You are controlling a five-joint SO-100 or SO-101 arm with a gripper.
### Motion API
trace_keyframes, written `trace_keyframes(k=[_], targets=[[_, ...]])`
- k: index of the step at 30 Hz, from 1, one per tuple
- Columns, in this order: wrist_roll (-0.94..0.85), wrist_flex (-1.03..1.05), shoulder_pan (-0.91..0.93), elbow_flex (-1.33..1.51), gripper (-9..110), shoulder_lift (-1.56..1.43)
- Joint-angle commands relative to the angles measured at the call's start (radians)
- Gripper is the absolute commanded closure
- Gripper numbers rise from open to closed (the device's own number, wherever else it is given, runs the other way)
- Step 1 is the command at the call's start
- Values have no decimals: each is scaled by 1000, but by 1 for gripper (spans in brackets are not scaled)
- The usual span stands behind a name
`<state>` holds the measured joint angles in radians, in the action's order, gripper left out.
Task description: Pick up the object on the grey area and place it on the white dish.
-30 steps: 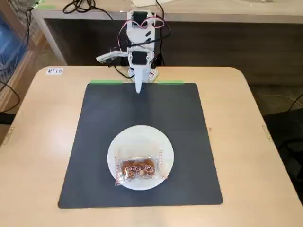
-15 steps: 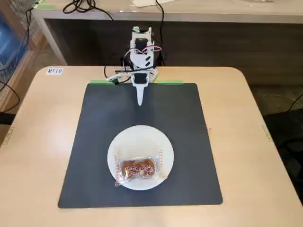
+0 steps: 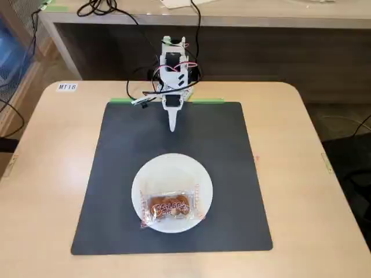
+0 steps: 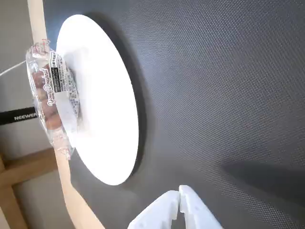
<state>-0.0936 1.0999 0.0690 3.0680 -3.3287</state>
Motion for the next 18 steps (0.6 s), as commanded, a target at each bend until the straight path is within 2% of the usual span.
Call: trace_keyframes(k=[1, 18], targets=[[-5, 8, 15, 38, 102, -23], [-17, -17, 6, 44, 101, -23]])
